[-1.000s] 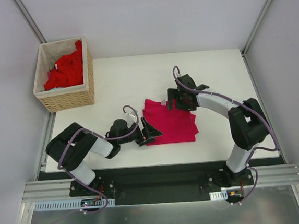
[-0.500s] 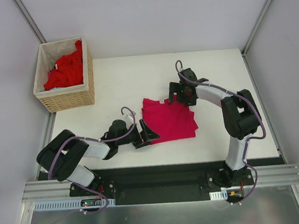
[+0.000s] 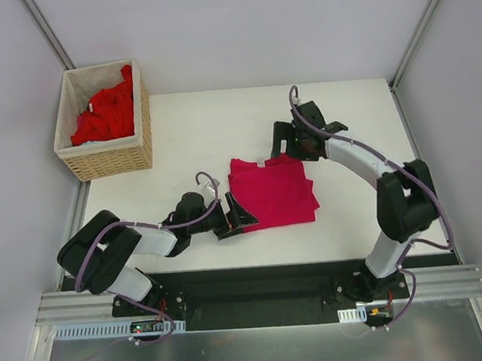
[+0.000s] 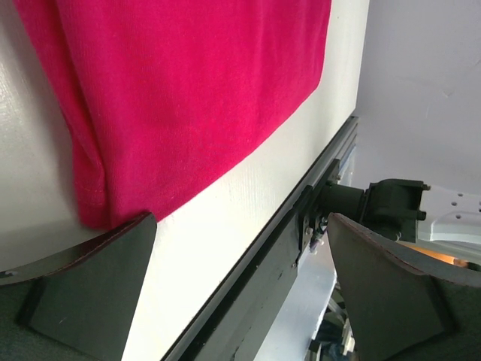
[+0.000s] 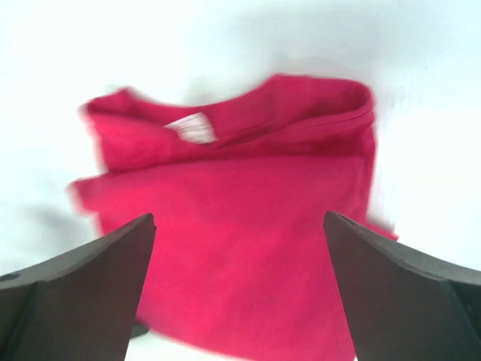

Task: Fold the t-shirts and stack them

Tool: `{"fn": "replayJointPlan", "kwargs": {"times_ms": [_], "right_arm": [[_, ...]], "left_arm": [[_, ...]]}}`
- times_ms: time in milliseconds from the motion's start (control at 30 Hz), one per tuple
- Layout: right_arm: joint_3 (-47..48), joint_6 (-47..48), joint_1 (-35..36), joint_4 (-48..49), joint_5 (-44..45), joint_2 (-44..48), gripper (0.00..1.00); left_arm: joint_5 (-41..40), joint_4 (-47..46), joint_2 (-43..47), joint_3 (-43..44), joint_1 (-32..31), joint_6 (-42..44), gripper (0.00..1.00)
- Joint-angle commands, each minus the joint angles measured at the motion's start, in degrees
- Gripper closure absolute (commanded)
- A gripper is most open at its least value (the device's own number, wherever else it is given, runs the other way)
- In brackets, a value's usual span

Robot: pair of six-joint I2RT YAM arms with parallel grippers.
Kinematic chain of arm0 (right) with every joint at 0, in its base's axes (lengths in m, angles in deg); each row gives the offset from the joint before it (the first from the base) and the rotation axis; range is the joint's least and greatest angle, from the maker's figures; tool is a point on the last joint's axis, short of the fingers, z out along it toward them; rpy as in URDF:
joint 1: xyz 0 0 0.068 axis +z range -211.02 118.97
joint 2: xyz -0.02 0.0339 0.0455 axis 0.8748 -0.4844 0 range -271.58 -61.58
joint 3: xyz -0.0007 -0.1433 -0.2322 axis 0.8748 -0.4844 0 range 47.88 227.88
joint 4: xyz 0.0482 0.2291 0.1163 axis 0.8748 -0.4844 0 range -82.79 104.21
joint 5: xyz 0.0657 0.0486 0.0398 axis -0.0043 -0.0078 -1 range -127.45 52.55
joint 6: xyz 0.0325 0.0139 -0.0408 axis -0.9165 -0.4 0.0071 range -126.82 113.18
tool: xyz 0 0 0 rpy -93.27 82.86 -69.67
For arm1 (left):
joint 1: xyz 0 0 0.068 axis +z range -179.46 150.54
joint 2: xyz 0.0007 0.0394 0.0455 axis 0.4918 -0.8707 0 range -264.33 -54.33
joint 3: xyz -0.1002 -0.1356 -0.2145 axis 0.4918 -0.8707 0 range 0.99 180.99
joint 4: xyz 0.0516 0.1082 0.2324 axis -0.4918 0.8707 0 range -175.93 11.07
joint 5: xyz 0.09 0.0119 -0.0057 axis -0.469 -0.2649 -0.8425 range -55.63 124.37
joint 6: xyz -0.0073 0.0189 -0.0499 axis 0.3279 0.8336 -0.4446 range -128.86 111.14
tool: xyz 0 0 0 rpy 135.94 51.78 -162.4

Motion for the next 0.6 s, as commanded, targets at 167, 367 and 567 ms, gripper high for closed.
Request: {"fn": "replayJointPlan", "kwargs": {"times_ms": [167, 367, 567], "right_arm": [[-12.19, -3.96, 8.33, -2.43, 3.68, 24.47, 0.0], [-26.69, -6.42, 9.21, -0.94, 3.94, 36.06, 0.0], [-38.2, -10.11, 9.74, 1.26, 1.66, 42.32, 0.01]], "left_arm": [[-4.58, 25.78, 10.23, 11.17, -1.62, 11.58, 0.01], [-12.04, 46.8, 12.17, 22.69, -1.71, 18.97, 0.01], [-17.94, 57.96, 9.11, 32.45, -1.71, 22.84, 0.01]]}}
